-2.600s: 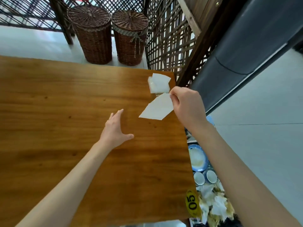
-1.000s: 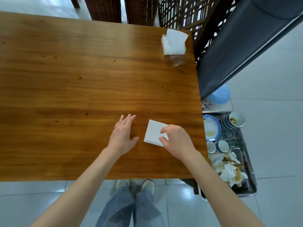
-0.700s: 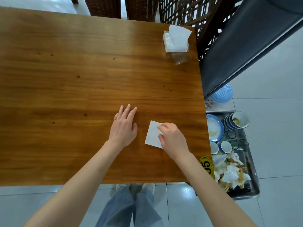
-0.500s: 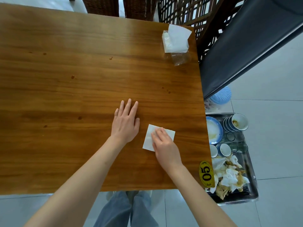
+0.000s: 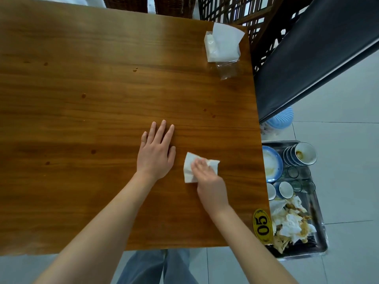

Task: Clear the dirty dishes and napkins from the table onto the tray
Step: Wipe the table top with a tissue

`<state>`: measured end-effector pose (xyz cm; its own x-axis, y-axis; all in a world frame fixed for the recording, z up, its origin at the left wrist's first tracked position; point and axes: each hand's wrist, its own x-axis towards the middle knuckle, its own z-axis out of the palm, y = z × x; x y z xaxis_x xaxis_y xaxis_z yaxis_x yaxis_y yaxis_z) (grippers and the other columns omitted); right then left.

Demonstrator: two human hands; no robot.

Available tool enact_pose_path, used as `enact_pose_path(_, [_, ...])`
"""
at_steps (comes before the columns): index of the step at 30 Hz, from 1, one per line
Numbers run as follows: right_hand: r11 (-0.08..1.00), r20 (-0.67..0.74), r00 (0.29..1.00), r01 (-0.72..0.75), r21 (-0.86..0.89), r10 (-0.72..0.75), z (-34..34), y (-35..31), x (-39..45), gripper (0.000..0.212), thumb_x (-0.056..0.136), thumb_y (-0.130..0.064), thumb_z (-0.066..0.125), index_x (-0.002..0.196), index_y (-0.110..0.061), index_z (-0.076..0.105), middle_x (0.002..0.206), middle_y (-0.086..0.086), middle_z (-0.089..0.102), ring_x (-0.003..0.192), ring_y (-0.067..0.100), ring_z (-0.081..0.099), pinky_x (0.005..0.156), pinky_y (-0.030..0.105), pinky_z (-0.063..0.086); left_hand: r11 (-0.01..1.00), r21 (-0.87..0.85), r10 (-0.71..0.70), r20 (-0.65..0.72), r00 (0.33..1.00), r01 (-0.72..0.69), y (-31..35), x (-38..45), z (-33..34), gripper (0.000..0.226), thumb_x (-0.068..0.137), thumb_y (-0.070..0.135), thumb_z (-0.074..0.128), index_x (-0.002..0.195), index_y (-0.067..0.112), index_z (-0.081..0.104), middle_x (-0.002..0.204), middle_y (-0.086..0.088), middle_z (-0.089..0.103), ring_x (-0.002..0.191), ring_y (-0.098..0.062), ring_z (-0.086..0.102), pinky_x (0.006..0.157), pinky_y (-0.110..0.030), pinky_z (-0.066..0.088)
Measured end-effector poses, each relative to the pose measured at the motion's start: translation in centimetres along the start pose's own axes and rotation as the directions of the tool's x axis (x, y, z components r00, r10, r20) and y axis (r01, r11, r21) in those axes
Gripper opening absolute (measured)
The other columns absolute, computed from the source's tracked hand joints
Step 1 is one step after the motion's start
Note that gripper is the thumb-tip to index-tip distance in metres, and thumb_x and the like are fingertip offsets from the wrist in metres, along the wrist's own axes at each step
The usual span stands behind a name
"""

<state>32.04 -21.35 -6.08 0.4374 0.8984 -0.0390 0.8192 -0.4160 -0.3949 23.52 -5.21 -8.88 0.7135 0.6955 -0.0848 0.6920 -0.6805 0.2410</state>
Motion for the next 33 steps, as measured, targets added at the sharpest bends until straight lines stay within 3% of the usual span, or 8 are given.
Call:
enact_pose_path(3, [0.996,0.011,0.996,0.091,-0.002,-0.091,-0.8,1.7,-1.7,0.046,0.063,0.012,0.078,0.107,0.000,0.068,0.110,0.015,0.067,0.101,0.025,0.065,0.082,0.035,0.053,1.000,-0.010,0.009,-0.002,1.000,-0.009,0.0,-0.1,-0.1,0.057,0.095,0.043,0.029,0.148,0.027,0.018,0.156,-0.003,0.017,0.144,-0.026,0.006,0.112,-0.040,0.003])
enact_pose_path(8, [0.978,-0.048,0.977,-0.208,0.021,0.209,-1.6,5.1,1.6,0.042,0.091,0.008,0.047,0.131,-0.005,0.050,0.137,0.011,0.047,0.129,0.022,0.045,0.102,0.027,0.036,1.000,-0.013,-0.008,0.005,1.000,0.008,0.1,0.1,-0.2,0.059,0.092,0.048,0.021,0.148,0.029,0.016,0.156,-0.001,0.015,0.144,-0.024,0.004,0.113,-0.040,0.003])
enact_pose_path(10, [0.975,-0.043,0.974,-0.223,0.022,0.224,-1.1,3.9,2.7,0.042,0.093,0.006,0.044,0.134,-0.005,0.046,0.141,0.012,0.043,0.133,0.022,0.040,0.104,0.027,0.034,1.000,-0.005,-0.012,0.003,1.000,0.012,0.1,0.1,-0.2,0.059,0.092,0.048,0.022,0.148,0.029,0.017,0.156,-0.001,0.015,0.144,-0.024,0.005,0.113,-0.040,0.003])
enact_pose_path(16, [0.995,0.032,0.996,0.086,-0.046,-0.085,-1.8,4.0,0.9,0.045,0.067,0.014,0.073,0.110,0.001,0.066,0.113,0.017,0.065,0.103,0.028,0.064,0.075,0.040,0.057,1.000,-0.024,-0.009,0.003,1.000,0.009,0.0,0.1,-0.2,0.059,0.092,0.046,0.027,0.148,0.028,0.020,0.156,-0.002,0.017,0.144,-0.025,0.007,0.112,-0.041,0.006])
enact_pose_path(20, [0.976,-0.051,0.975,-0.217,-0.017,0.216,-3.0,7.3,7.1,0.040,0.092,0.008,0.043,0.130,-0.004,0.050,0.136,0.012,0.050,0.127,0.023,0.048,0.100,0.034,0.042,0.999,-0.038,-0.003,0.013,1.000,0.003,-0.1,0.1,-0.3,0.059,0.092,0.046,0.026,0.148,0.029,0.018,0.156,-0.001,0.015,0.144,-0.023,0.004,0.113,-0.040,0.005])
enact_pose_path(23, [0.946,-0.083,0.946,-0.318,-0.057,0.313,-3.6,8.0,13.7,0.043,0.095,0.007,0.036,0.135,-0.005,0.047,0.142,0.011,0.045,0.131,0.025,0.042,0.104,0.034,0.037,0.999,-0.051,-0.003,0.015,1.000,0.004,-0.1,0.0,-0.3,0.059,0.092,0.046,0.026,0.148,0.029,0.018,0.156,0.000,0.015,0.144,-0.022,0.003,0.114,-0.040,0.004])
enact_pose_path(27, [0.969,-0.038,0.971,-0.239,-0.064,0.237,-2.5,5.7,18.3,0.044,0.094,0.008,0.037,0.132,-0.007,0.050,0.142,0.010,0.046,0.129,0.025,0.044,0.102,0.032,0.039,0.999,-0.033,-0.016,0.008,1.000,0.016,-0.1,0.2,-0.3,0.059,0.092,0.047,0.025,0.148,0.029,0.020,0.156,0.000,0.017,0.144,-0.022,0.005,0.113,-0.039,0.005])
enact_pose_path(33, [0.997,0.004,1.000,-0.001,-0.083,0.001,-1.8,6.4,13.4,0.040,0.098,0.000,0.039,0.136,-0.010,0.047,0.141,0.008,0.046,0.130,0.019,0.043,0.105,0.035,0.039,0.999,-0.035,-0.023,0.004,1.000,0.023,-0.1,0.2,-0.1,0.059,0.092,0.046,0.029,0.148,0.029,0.022,0.155,0.000,0.019,0.144,-0.021,0.005,0.113,-0.039,0.006])
